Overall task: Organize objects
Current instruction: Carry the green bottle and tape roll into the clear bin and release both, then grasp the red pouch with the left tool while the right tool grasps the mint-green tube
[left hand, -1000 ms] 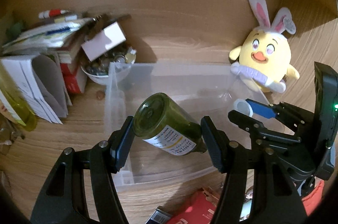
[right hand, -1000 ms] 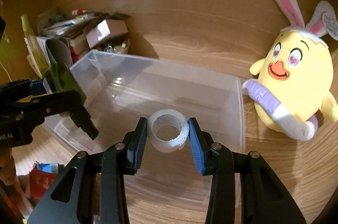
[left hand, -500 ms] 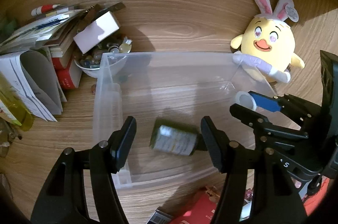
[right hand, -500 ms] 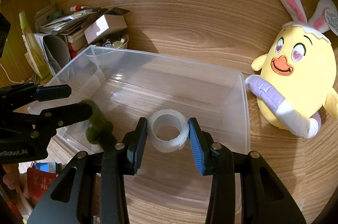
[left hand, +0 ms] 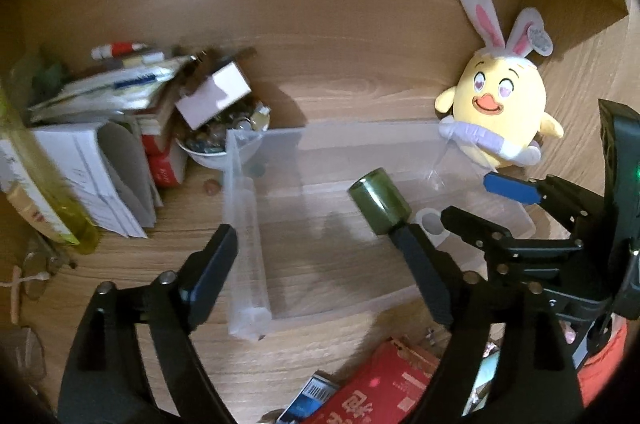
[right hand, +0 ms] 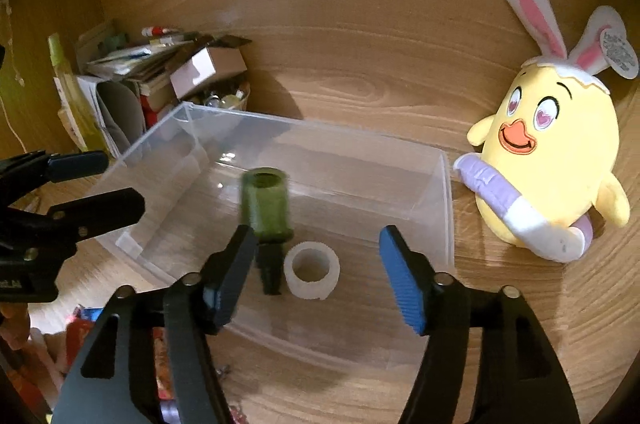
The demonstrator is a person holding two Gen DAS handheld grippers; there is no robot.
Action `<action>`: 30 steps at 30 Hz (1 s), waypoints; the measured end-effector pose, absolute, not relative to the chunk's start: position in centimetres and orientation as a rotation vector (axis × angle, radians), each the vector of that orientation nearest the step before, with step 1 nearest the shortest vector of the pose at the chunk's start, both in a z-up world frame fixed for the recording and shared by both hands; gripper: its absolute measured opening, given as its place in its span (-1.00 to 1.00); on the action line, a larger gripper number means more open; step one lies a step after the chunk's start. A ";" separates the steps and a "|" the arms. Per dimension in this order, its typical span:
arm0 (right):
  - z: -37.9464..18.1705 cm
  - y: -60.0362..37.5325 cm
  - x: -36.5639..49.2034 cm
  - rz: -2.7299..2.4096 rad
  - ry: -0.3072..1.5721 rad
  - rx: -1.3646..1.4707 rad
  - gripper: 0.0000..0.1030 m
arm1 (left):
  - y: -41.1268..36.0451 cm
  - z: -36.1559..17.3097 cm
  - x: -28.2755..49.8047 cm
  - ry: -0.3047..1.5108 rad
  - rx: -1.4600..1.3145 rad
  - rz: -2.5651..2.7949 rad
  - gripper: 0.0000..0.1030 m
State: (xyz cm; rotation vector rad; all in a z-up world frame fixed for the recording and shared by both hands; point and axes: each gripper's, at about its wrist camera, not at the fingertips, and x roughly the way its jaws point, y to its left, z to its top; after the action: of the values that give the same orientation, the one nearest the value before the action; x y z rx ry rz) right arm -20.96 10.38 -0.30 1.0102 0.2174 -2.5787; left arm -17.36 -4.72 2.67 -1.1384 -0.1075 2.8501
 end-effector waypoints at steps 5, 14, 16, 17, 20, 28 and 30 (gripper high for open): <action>0.8 10.8 -19.2 -2.577 0.200 0.975 0.40 | -4.8 3.8 -14.8 -0.039 -1.091 2.888 0.87; 2.5 12.0 -14.8 -2.569 0.209 0.880 0.57 | -5.9 3.8 -10.3 -0.042 -1.115 2.858 0.90; 2.6 12.1 -13.9 -2.565 0.221 0.865 0.57 | -6.0 3.7 -9.4 -0.022 -1.114 2.865 0.90; 2.6 12.1 -13.4 -2.564 0.228 0.859 0.57 | -6.0 3.7 -9.0 -0.017 -1.115 2.866 0.91; 2.4 12.3 -12.0 -2.559 0.248 0.846 0.57 | -6.0 3.4 -8.1 -0.007 -1.127 2.858 0.92; 0.2 13.2 -9.5 -2.522 0.269 0.902 0.57 | -5.2 1.6 -6.6 0.033 -1.185 2.805 0.92; -0.6 13.3 -9.0 -2.510 0.285 0.925 0.57 | -4.8 1.1 -6.6 0.047 -1.204 2.785 0.92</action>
State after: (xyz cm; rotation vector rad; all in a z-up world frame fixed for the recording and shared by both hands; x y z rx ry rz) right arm -9.01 13.34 -0.57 0.9248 0.2853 -2.5100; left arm -6.59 -4.84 1.06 -1.2036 0.0472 2.7852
